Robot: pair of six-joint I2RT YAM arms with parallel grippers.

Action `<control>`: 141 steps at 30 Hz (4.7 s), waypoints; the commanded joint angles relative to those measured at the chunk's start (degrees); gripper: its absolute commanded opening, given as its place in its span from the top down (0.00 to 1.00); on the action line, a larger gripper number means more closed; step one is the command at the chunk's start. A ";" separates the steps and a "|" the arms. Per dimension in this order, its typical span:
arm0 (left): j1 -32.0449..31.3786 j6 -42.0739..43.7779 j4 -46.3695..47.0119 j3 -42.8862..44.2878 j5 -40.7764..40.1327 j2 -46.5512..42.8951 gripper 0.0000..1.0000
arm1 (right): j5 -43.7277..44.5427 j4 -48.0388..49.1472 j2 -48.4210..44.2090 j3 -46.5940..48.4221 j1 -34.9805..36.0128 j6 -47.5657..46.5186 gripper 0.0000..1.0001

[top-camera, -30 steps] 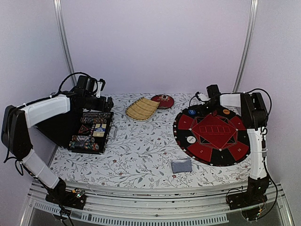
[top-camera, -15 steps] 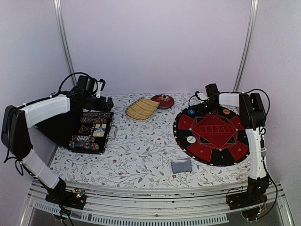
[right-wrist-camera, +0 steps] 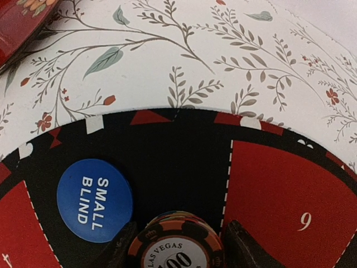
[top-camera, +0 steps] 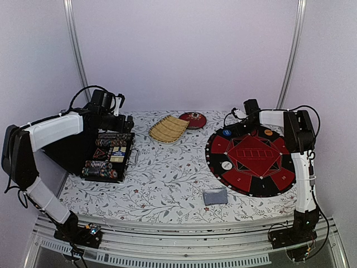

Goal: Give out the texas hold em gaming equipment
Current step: Place the poker chips pile in the small blind area, then pick up the pile of poker chips from the chip case.

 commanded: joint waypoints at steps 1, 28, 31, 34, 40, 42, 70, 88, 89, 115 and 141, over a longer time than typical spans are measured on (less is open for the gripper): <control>0.55 0.60 -0.06 0.22 -0.33 -1.45 0.02 | 0.15 -2.66 2.22 0.46 -0.07 -0.95 0.41; 0.83 -8.27 -16.13 0.79 -6.29 -0.68 0.02 | -27.66 11.49 -45.10 -23.47 2.35 -2.44 0.00; 0.82 -14.95 -20.81 -5.35 -3.96 -5.11 0.09 | -24.46 12.09 -49.75 -28.52 3.53 -1.74 0.01; 0.67 -21.04 -25.00 -10.76 -4.09 -9.38 0.30 | -20.04 11.19 -52.17 -30.86 5.57 -2.21 0.02; 0.17 -26.23 -22.71 -19.33 -4.12 -13.67 0.43 | -15.97 9.79 -52.52 -32.12 8.62 -5.67 0.02; 0.12 -25.81 -21.32 -20.71 -3.33 -13.36 0.41 | -15.65 9.78 -52.51 -32.27 8.64 -5.97 0.02; -5.12 -22.69 -11.26 -25.07 -3.03 -7.31 0.41 | -18.43 8.47 -52.21 -32.24 9.00 -6.75 0.01; -9.52 -20.19 -13.63 -21.98 -7.80 -8.31 0.39 | -20.58 7.17 -50.95 -31.38 8.99 -7.12 0.01; -9.54 -19.94 -13.88 -21.73 -8.12 -8.56 0.38 | -20.62 7.03 -50.80 -31.28 9.01 -7.08 0.01; 1.12 -13.94 -8.62 -24.98 6.95 -7.58 0.26 | -19.84 4.78 -49.40 -30.36 8.99 -7.25 0.01; 3.30 -13.17 -6.70 -26.57 9.95 -2.60 0.44 | -20.02 3.99 -49.14 -30.03 8.99 -7.54 0.01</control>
